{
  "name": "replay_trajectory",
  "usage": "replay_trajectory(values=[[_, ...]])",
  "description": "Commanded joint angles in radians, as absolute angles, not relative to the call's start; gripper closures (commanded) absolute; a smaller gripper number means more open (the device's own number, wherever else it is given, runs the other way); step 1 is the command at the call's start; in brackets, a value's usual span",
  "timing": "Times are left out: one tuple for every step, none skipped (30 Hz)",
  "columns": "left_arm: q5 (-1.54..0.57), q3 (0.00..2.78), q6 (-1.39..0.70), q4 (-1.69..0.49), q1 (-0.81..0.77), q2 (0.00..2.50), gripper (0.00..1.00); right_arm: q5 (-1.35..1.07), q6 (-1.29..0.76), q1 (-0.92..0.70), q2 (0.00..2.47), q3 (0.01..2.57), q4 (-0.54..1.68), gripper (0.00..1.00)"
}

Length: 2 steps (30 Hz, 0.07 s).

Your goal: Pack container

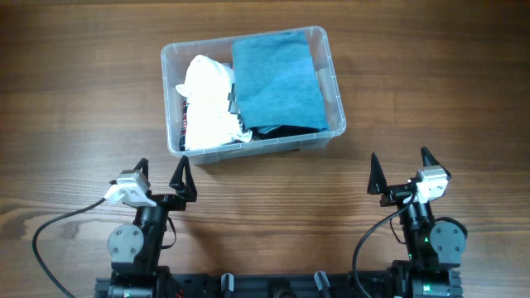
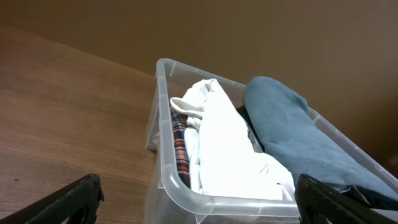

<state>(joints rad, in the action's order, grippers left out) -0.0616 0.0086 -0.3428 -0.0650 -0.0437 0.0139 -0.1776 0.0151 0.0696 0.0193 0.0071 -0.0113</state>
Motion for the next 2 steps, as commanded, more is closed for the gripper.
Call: replay_trajectory(values=[[-0.055, 0.006, -0.345, -0.073, -0.037, 0.007, 0.0, -0.164, -0.001, 0.067, 0.004, 0.005, -0.013, 0.0], [-0.055, 0.006, -0.345, -0.073, -0.037, 0.006, 0.0, -0.164, -0.001, 0.067, 0.004, 0.005, -0.014, 0.0]])
